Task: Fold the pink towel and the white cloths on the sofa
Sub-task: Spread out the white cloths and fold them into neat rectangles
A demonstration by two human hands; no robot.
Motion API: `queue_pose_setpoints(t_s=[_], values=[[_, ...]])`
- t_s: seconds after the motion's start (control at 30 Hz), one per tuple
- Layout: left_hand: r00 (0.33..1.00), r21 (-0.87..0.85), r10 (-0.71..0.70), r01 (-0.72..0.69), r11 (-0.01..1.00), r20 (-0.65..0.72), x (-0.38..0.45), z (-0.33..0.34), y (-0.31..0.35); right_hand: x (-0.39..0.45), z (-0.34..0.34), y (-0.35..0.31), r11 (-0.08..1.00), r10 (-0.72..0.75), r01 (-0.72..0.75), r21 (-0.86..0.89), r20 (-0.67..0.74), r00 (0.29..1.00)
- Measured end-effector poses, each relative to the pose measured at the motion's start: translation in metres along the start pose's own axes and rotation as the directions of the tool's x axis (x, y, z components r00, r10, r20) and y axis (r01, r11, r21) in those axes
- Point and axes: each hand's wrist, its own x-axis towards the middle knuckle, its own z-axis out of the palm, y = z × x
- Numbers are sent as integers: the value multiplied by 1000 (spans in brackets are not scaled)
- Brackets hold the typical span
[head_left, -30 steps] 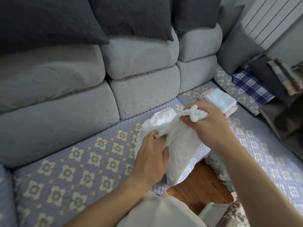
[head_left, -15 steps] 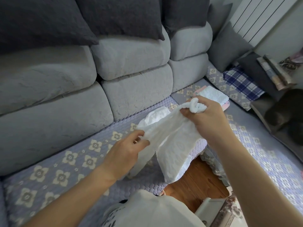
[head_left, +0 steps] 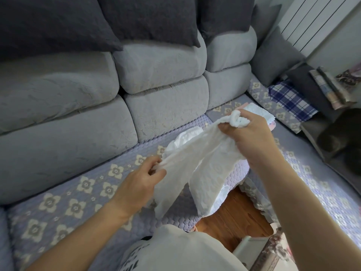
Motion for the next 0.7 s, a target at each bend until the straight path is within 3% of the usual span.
queue_pose_setpoints(t_s=[0.07,0.3,0.4,0.57,0.7], values=[[997,53,36,-40,998,71,-3,-1,-5,-1,3,1,1000,-2,2,-2,17,1000],[987,152,-55,32,988,152,24,49,21,-10,21,-11,998,-48,45,31,87,995],[983,77,-152,144,987,102,30,54,28,-10,23,-12,998,-53,50,33,101,993],[967,-149,-113,150,977,228,26,63,18,-10,21,-11,997,-9,4,71,67,998],[973,-218,-164,197,956,162,29,70,20,-13,22,-11,997,-3,-2,73,65,998]])
